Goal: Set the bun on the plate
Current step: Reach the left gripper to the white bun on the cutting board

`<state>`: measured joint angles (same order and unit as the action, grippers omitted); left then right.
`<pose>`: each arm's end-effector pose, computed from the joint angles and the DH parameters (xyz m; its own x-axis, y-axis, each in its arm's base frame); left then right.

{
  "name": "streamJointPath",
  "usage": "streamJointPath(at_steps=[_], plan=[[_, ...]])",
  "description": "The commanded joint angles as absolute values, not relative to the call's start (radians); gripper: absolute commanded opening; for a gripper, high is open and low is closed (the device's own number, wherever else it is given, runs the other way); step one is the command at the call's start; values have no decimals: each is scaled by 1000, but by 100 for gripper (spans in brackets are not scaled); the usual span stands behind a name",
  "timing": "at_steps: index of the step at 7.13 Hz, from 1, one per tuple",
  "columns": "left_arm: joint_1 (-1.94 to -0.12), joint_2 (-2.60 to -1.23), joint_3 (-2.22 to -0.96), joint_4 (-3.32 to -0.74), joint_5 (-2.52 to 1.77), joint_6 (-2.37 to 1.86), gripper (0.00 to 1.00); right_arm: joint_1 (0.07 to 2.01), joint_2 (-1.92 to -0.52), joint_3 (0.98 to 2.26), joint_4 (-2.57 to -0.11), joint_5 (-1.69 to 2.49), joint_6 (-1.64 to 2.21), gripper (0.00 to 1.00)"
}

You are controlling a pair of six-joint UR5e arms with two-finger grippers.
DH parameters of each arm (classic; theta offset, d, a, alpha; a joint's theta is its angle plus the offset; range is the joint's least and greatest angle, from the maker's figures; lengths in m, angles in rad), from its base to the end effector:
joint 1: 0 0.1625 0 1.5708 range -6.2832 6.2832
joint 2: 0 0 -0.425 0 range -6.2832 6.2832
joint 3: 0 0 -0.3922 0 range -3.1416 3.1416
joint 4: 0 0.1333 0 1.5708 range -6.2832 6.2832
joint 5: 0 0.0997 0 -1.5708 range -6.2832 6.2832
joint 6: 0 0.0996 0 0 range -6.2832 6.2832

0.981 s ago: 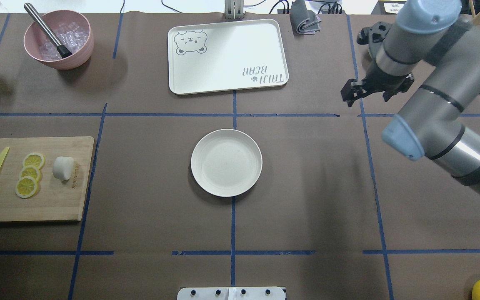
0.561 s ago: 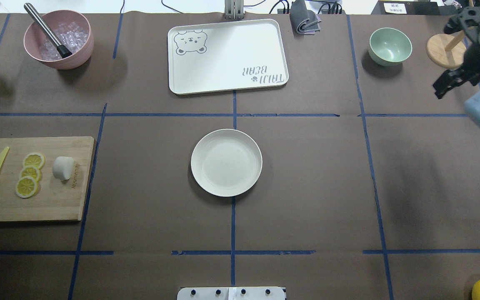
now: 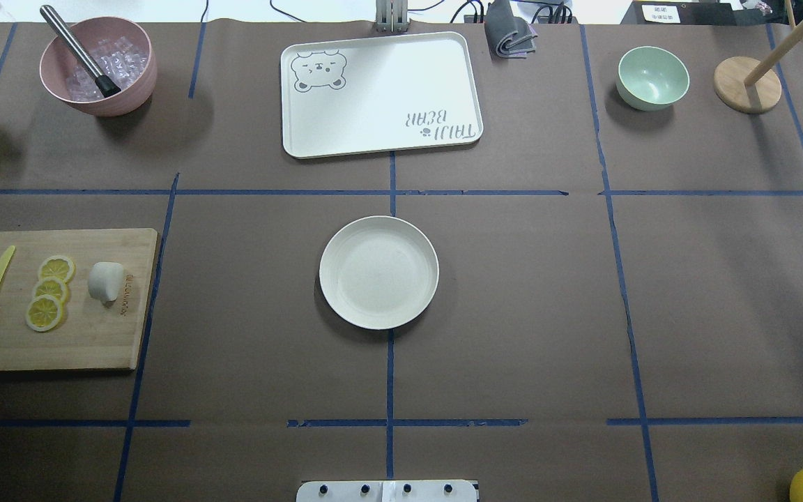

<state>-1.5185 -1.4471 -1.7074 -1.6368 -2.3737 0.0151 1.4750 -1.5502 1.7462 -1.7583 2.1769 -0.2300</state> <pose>-0.0383 -0.4472 0.6403 0.6898 0.1080 -0.7159 -0.0625 0.9940 0.0896 0.0290 -0.4989 0.5920 0.7743 -0.3082 0.5527 0.2795 0.9501 0.1381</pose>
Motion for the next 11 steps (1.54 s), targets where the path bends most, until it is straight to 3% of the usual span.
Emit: streamJointPath(at_steps=[1,4,9,11], plan=[[-1514,-1541,-1701,-1675,-2376,11,100,1554,-1679,1749,-1753,2233,-245,100],[-1387,-1614,-1726,-1739,-2378,-26,100,1554,-1681,1746,-1738,2252,-241,100],[-990,-1591,-1767,-2066,-2193,-873,100,1554,-1683,1747,-1738,2263,-242,100],[-824,-1597,-1779,-2068,-2068,-1013,100,1554,-1683,1747,-1736,2264,-241,100]])
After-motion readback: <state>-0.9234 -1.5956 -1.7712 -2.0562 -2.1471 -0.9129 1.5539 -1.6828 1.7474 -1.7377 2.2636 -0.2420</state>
